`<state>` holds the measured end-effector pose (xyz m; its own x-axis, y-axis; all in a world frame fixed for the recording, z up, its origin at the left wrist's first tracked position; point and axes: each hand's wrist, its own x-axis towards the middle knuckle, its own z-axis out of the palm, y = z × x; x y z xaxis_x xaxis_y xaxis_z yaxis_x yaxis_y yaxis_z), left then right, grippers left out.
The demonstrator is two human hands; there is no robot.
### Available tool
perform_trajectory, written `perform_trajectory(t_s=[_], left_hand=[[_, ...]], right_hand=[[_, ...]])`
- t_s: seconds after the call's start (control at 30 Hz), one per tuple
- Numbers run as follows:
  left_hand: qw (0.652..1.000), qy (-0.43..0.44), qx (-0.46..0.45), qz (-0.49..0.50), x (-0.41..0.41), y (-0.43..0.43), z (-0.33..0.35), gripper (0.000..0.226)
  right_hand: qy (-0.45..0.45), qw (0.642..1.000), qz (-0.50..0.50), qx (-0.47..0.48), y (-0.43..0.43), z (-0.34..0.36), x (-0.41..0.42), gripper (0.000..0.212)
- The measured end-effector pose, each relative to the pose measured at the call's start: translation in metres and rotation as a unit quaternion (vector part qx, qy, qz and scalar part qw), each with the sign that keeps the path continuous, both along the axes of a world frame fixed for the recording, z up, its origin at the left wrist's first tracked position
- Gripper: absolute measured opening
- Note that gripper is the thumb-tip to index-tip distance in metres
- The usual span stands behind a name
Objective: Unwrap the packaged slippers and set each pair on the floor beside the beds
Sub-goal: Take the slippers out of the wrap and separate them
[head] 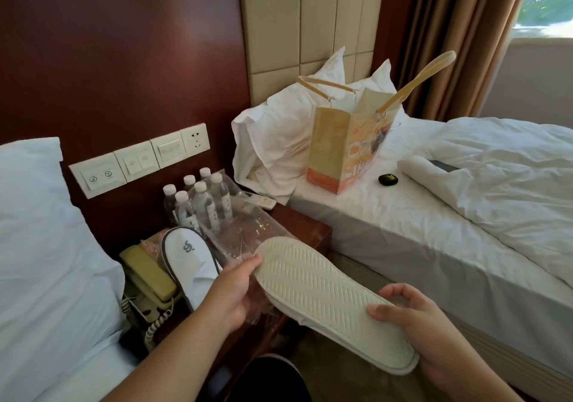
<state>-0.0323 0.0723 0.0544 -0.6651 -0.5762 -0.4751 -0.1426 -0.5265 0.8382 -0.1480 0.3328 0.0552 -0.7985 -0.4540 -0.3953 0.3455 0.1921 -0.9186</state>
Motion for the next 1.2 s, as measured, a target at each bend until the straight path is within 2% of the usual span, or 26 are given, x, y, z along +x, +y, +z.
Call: perform_trajectory(t_s=[0.1, 0.17, 0.37, 0.57, 0.67, 0.83, 0.93, 1.0, 1.1, 1.2], left_hand=[[0.999, -0.030, -0.012, -0.010, -0.027, -0.021, -0.018, 0.035], [0.998, -0.052, -0.020, -0.025, -0.046, -0.031, -0.028, 0.038], [0.995, -0.091, -0.015, -0.042, -0.094, -0.053, -0.063, 0.036], [0.986, -0.155, -0.031, -0.059, -0.112, -0.064, -0.092, 0.036], [0.983, -0.171, -0.027, -0.064, -0.116, -0.065, -0.104, 0.053], [0.990, -0.136, 0.012, -0.029, -0.117, -0.073, -0.109, 0.094], [0.992, -0.125, -0.006, -0.005, -0.112, -0.075, -0.103, 0.104], [0.987, -0.144, -0.076, -0.006, -0.107, -0.069, -0.093, 0.101], [0.962, -0.147, -0.229, 0.001, -0.095, -0.048, -0.074, 0.082], [0.958, -0.095, -0.267, -0.047, -0.076, -0.017, -0.053, 0.048]], right_hand=[[-0.008, 1.000, -0.010, 0.019, 0.005, -0.010, -0.015, 0.043], [-0.003, 0.999, -0.019, 0.035, 0.009, -0.016, -0.026, 0.041], [-0.024, 0.997, -0.041, 0.053, 0.015, -0.028, -0.055, 0.036], [-0.056, 0.997, -0.043, 0.021, 0.016, -0.035, -0.080, 0.043], [-0.072, 0.997, -0.042, -0.004, 0.006, -0.038, -0.085, 0.038], [-0.084, 0.995, -0.056, -0.025, -0.013, -0.045, -0.084, 0.025], [-0.093, 0.993, -0.064, -0.032, -0.023, -0.048, -0.080, 0.024], [-0.100, 0.992, -0.067, -0.041, -0.028, -0.050, -0.075, 0.028], [-0.115, 0.989, -0.067, -0.064, -0.037, -0.049, -0.066, 0.037], [-0.131, 0.984, -0.070, -0.097, -0.050, -0.043, -0.056, 0.034]])
